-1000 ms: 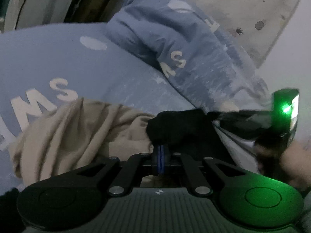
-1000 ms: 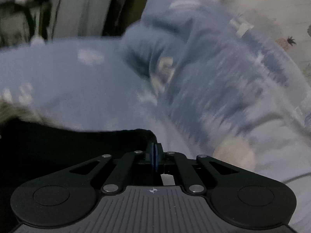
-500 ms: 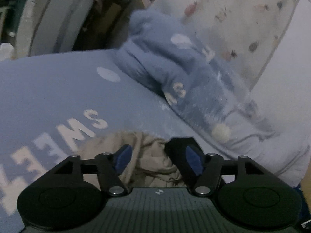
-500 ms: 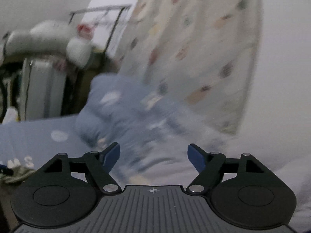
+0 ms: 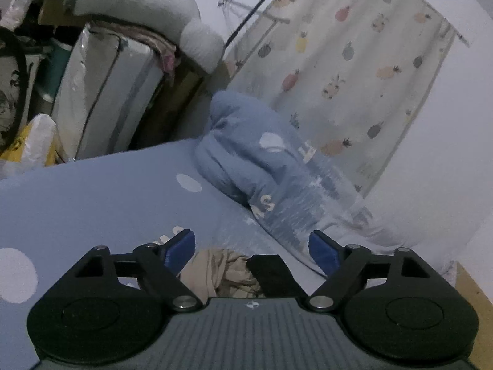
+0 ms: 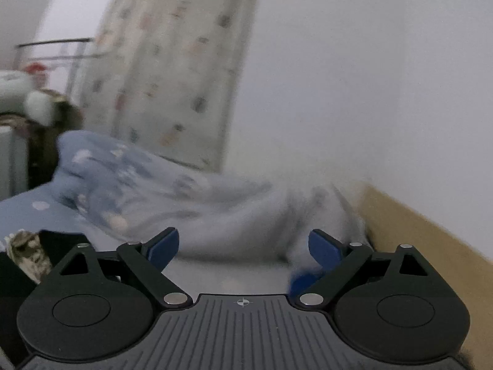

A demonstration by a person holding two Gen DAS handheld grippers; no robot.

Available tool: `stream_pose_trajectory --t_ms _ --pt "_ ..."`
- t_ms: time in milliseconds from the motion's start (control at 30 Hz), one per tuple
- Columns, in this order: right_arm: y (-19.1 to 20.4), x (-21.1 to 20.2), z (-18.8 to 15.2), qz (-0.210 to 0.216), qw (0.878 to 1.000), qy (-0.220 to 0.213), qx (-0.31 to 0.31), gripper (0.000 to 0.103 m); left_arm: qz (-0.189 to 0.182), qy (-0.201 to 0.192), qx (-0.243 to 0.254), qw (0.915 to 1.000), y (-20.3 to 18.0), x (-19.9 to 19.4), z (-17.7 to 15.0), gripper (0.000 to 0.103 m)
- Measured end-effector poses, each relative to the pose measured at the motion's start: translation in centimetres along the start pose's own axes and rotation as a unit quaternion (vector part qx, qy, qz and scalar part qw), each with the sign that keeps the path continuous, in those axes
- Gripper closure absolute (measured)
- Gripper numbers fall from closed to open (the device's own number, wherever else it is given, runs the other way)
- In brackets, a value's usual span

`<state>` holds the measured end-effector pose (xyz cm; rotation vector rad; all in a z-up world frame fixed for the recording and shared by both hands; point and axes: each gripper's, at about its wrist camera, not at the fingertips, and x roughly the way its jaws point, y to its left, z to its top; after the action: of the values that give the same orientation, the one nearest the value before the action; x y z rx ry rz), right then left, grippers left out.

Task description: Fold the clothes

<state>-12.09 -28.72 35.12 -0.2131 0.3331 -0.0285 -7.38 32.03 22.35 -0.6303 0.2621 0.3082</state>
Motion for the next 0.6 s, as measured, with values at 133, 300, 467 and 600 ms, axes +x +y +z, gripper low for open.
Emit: stream_pose_trajectory --t_ms 133,300,467,600 --pt "-3.7 -3.5 -5.6 -0.037 0.996 0.037 0.068 0.01 0.012 0.017 -0.016 0.9997 1.3 -2.5 -1.6 0.014" --pt "-5.8 -6.7 -12.1 -0.055 0.988 0.078 0.124 0.01 0.043 0.065 -0.042 0.9961 5.1 -3.1 -5.5 0.014" --pt "-5.9 -7.7 -16.3 -0.056 0.98 0.115 0.153 0.01 0.071 0.12 -0.07 0.9878 9.1 -0.3 -9.2 0.014" --pt "-6.3 -9.3 -18.2 -0.058 0.976 0.135 0.158 0.01 0.089 0.156 -0.089 0.9798 11.9 2.8 -11.0 0.015"
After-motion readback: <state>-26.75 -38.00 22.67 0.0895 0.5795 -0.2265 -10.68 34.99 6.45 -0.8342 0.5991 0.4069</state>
